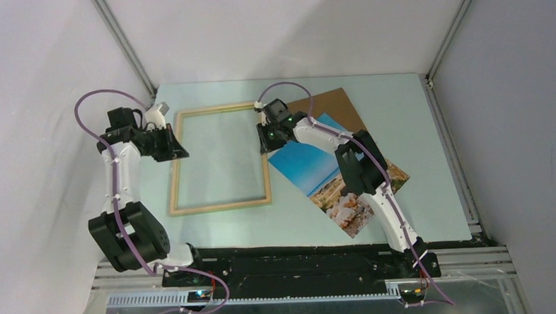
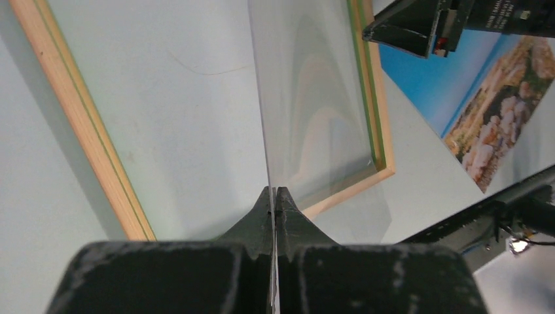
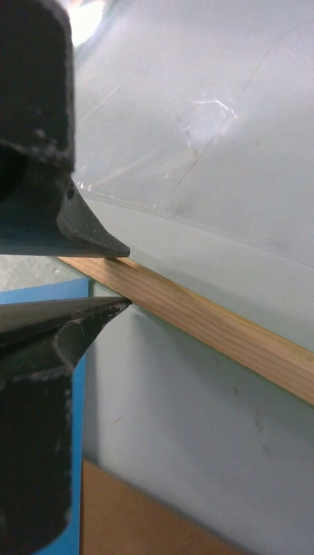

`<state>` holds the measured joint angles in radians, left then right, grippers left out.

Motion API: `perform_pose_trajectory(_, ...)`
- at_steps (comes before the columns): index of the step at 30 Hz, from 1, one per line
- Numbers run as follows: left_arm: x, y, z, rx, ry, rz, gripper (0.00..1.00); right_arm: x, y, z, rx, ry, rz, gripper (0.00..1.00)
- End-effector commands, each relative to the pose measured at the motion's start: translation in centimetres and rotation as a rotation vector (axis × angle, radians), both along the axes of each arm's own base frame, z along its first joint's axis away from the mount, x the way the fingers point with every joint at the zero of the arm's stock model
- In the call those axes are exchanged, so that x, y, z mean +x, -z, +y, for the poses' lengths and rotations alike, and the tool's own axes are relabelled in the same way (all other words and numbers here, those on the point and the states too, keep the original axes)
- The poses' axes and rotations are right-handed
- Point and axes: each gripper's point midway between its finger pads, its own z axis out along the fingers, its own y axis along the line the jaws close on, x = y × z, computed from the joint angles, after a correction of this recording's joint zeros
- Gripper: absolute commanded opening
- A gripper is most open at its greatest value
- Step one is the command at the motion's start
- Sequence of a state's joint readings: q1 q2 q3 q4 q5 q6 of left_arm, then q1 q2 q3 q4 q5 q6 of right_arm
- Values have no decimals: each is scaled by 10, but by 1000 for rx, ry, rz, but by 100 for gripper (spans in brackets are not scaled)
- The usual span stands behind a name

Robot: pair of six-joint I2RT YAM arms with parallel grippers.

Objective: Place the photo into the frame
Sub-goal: Adjust the photo frame at the center of the board.

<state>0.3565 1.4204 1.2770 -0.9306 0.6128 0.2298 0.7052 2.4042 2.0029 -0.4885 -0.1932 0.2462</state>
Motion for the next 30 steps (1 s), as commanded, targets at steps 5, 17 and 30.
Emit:
perform_pose_trajectory(5,-7,-23,-25,-103,116,-116,0,-10,7,-52,-110,15,-1,12)
perform_pose_trajectory(17,2,-35,-43,-291,69,-113,0,-14,-12,-62,-62,45,-20,22)
perform_pose_trajectory(30,44,-7,-41,-453,-4,-72,0,-15,-34,-59,-8,53,-20,52)
